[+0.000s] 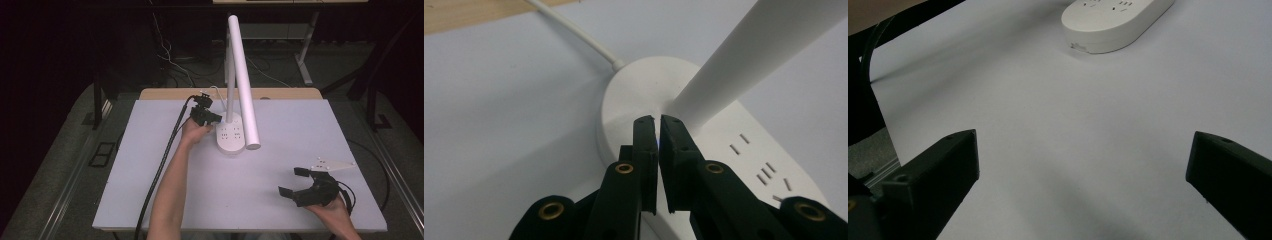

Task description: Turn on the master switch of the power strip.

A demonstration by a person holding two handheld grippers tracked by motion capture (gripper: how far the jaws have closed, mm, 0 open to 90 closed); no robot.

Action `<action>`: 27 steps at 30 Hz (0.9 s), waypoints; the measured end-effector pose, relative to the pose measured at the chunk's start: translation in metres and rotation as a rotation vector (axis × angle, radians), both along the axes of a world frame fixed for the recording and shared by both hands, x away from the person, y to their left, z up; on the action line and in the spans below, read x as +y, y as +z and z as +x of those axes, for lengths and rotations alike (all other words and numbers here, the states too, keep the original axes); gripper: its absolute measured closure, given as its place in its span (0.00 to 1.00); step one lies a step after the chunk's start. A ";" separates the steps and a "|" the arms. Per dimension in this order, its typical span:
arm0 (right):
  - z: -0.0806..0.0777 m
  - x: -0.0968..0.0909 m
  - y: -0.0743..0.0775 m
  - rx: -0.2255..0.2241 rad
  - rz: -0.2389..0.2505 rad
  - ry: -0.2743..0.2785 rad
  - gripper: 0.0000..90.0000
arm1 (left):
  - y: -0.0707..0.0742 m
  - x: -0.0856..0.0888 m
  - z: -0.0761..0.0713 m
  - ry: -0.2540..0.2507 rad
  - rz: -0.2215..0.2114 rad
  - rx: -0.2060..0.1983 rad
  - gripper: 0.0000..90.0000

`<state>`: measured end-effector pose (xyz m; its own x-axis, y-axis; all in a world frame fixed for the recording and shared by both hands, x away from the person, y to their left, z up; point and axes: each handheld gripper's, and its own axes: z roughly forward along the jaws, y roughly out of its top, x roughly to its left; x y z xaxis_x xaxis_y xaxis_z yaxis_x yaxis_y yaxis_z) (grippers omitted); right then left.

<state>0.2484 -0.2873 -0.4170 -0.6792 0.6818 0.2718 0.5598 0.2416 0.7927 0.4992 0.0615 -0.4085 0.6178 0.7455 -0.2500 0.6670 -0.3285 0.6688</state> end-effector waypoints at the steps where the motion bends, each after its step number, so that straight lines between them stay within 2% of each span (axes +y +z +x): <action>1: 0.000 0.000 0.000 -0.001 -0.001 0.001 0.00 | 0.002 0.002 -0.001 -0.001 0.004 -0.005 0.95; 6: 0.000 0.000 0.000 0.000 0.001 -0.003 0.00 | 0.010 0.009 -0.006 0.000 -0.008 -0.033 0.94; 9: 0.000 -0.001 0.000 -0.003 0.002 -0.003 0.00 | 0.016 0.013 -0.010 -0.018 -0.006 -0.042 0.94; 12: 0.000 -0.001 0.000 -0.002 0.002 -0.003 0.00 | 0.021 0.016 -0.014 -0.024 -0.018 -0.054 0.92; 16: 0.000 -0.001 0.000 0.003 0.003 -0.005 0.00 | 0.032 0.020 -0.020 -0.030 -0.014 -0.069 0.85; 17: 0.000 -0.001 0.000 0.001 0.004 -0.005 0.00 | 0.034 0.021 -0.022 -0.035 -0.019 -0.074 0.77; 18: 0.000 -0.001 0.000 0.001 0.004 -0.005 0.00 | 0.037 0.023 -0.024 -0.044 -0.014 -0.081 0.77; 19: 0.000 -0.001 0.000 0.001 0.003 -0.005 0.00 | 0.037 0.019 -0.028 0.010 -0.079 -0.091 0.74; 20: 0.000 -0.001 0.000 -0.001 0.002 -0.003 0.00 | 0.039 0.021 -0.030 0.004 -0.068 -0.098 0.61; 21: 0.000 -0.001 0.000 -0.001 0.002 -0.003 0.00 | 0.041 0.026 -0.032 -0.039 -0.032 -0.098 0.61; 22: 0.000 -0.001 0.000 -0.001 0.002 -0.003 0.00 | 0.041 0.028 -0.035 -0.036 -0.045 -0.103 0.46; 23: 0.000 -0.001 0.000 -0.001 0.002 -0.003 0.00 | 0.041 0.030 -0.037 -0.044 -0.053 -0.114 0.46; 25: 0.000 -0.001 0.000 0.002 0.003 -0.005 0.00 | 0.042 0.037 -0.042 -0.061 -0.062 -0.107 0.32; 26: 0.000 -0.001 0.000 0.002 0.003 -0.005 0.00 | 0.041 0.039 -0.045 -0.043 -0.088 -0.117 0.32; 27: 0.000 -0.001 0.000 -0.002 0.002 -0.003 0.00 | 0.041 0.042 -0.048 -0.040 -0.096 -0.115 0.30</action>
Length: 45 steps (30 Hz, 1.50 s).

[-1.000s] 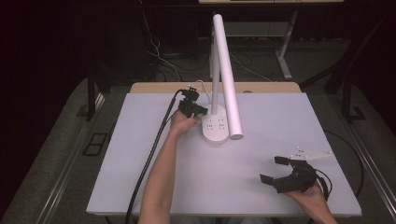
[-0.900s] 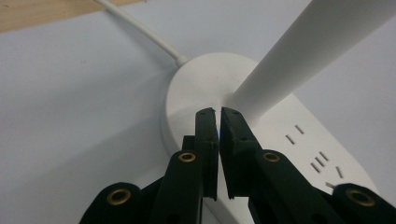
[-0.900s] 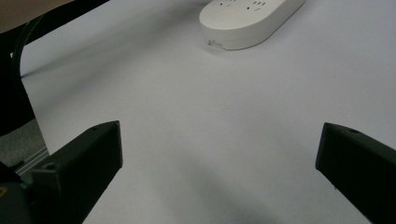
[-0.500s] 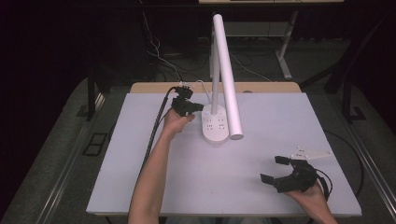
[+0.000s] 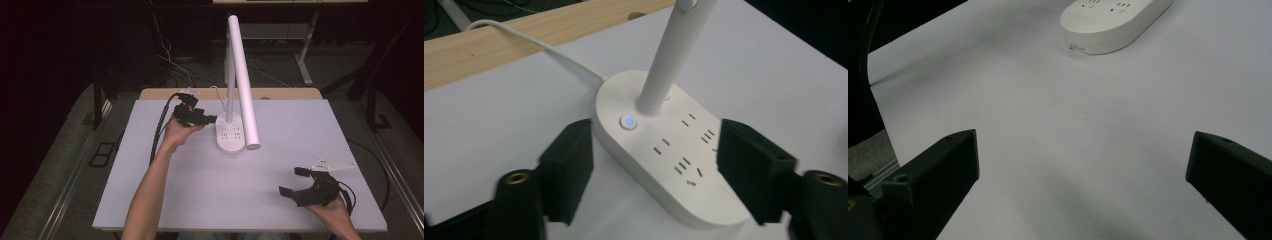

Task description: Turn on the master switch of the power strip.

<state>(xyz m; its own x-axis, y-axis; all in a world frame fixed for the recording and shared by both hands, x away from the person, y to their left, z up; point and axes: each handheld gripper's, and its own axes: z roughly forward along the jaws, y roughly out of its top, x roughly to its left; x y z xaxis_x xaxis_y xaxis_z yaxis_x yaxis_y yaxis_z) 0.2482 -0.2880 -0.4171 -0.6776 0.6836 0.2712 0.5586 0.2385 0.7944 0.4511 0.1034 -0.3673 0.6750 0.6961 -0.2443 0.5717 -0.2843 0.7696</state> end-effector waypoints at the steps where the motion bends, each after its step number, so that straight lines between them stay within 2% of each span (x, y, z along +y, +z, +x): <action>1: 0.000 0.000 0.000 0.004 0.002 -0.001 0.00 | 0.001 0.005 -0.002 -0.023 0.024 -0.002 0.27; 3: 0.000 0.000 0.000 0.003 0.003 -0.001 0.00 | 0.000 0.010 -0.010 -0.004 -0.013 -0.002 0.21; 6: 0.000 0.000 0.000 0.003 0.003 -0.002 0.00 | -0.002 0.022 -0.019 -0.022 -0.031 0.001 0.14; 11: 0.000 0.000 0.000 -0.002 0.001 -0.001 0.00 | -0.005 0.037 -0.032 -0.016 -0.051 0.021 0.00; 14: 0.000 0.000 0.000 0.002 0.002 -0.003 0.00 | -0.005 0.047 -0.041 -0.016 -0.080 0.012 0.00; 23: 0.000 0.000 0.001 0.001 0.002 -0.004 0.00 | 0.002 0.063 -0.073 0.016 -0.095 -0.034 0.00; 25: 0.000 0.000 0.001 -0.005 0.002 -0.004 0.00 | 0.003 0.066 -0.085 0.018 -0.082 -0.053 0.00; 26: 0.000 0.000 0.001 -0.005 0.002 -0.004 0.00 | 0.003 0.066 -0.085 0.018 -0.082 -0.053 0.00; 29: 0.000 0.001 0.001 -0.007 0.002 -0.004 0.00 | 0.002 0.068 -0.097 0.017 -0.085 -0.063 0.00; 39: -0.001 0.001 0.002 -0.009 0.003 -0.008 0.00 | -0.008 0.068 -0.132 0.005 -0.086 -0.077 0.00; 41: -0.001 0.001 0.002 -0.009 0.002 -0.008 0.00 | -0.012 0.068 -0.139 0.008 -0.073 -0.083 0.00; 45: -0.001 0.001 0.001 -0.008 0.002 -0.010 0.00 | -0.021 0.069 -0.154 0.003 -0.079 -0.079 0.00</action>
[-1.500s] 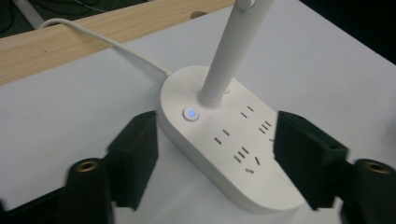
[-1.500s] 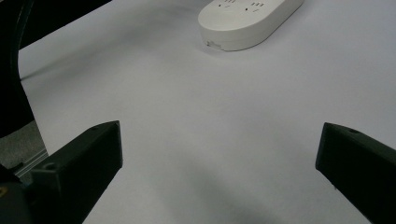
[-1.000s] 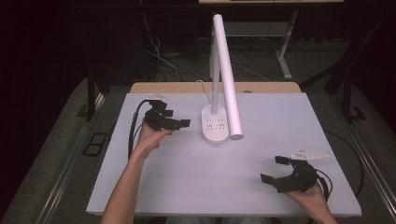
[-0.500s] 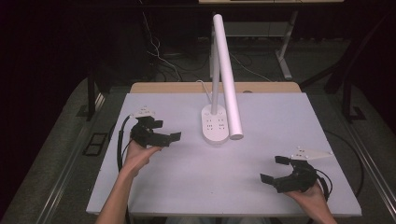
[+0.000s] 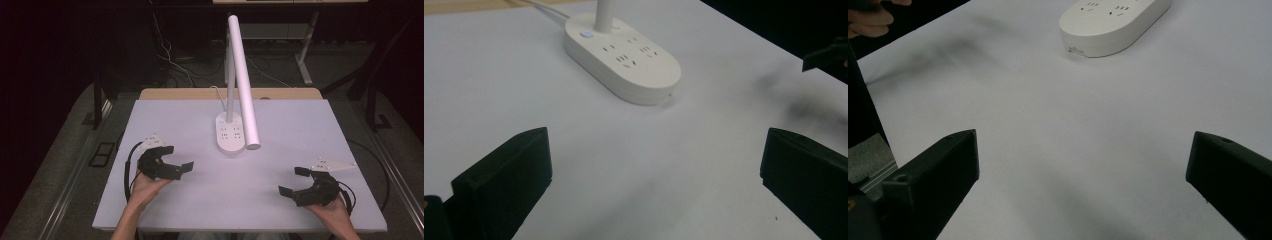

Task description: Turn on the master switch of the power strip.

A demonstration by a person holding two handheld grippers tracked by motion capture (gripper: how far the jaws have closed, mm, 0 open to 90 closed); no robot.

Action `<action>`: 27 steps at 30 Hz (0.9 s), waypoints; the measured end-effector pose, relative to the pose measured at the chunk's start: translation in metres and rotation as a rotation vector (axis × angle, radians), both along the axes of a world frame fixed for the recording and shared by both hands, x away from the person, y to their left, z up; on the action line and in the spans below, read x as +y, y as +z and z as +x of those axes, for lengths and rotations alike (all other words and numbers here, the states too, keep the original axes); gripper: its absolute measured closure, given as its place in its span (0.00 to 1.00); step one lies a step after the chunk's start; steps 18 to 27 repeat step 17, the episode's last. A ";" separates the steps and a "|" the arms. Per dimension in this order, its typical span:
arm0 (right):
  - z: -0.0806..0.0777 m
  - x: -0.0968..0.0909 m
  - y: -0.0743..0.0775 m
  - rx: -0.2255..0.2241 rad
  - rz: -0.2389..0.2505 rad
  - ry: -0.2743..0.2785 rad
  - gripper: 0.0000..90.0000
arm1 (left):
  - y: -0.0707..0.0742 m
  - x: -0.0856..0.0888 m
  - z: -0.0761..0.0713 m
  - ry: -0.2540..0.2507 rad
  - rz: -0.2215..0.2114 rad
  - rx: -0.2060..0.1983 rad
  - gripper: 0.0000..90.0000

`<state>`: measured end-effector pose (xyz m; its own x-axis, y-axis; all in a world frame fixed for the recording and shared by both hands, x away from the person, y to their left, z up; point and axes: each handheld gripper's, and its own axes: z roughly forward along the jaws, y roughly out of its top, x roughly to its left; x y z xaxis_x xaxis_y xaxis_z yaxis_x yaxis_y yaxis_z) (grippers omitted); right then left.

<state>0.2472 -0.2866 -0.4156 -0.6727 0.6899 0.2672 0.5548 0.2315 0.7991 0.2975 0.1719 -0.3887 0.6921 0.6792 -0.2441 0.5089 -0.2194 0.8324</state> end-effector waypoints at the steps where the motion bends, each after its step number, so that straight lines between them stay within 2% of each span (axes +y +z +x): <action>1: 0.000 0.000 0.000 0.000 -0.001 0.000 0.00 | -0.003 0.000 -0.003 -0.004 -0.003 0.001 0.00; 5: -0.001 0.001 0.000 0.001 -0.001 0.002 0.00 | -0.011 0.002 -0.014 -0.003 -0.010 0.009 0.00; 13: -0.001 0.002 -0.001 0.000 -0.006 0.006 0.00 | -0.024 0.008 -0.031 0.007 -0.036 -0.004 0.00; 17: -0.001 0.002 -0.001 0.001 -0.007 0.007 0.00 | -0.029 0.012 -0.034 0.009 -0.054 0.001 0.00; 27: -0.001 0.002 -0.001 0.001 -0.007 0.007 0.00 | -0.029 0.012 -0.034 0.009 -0.054 0.001 0.00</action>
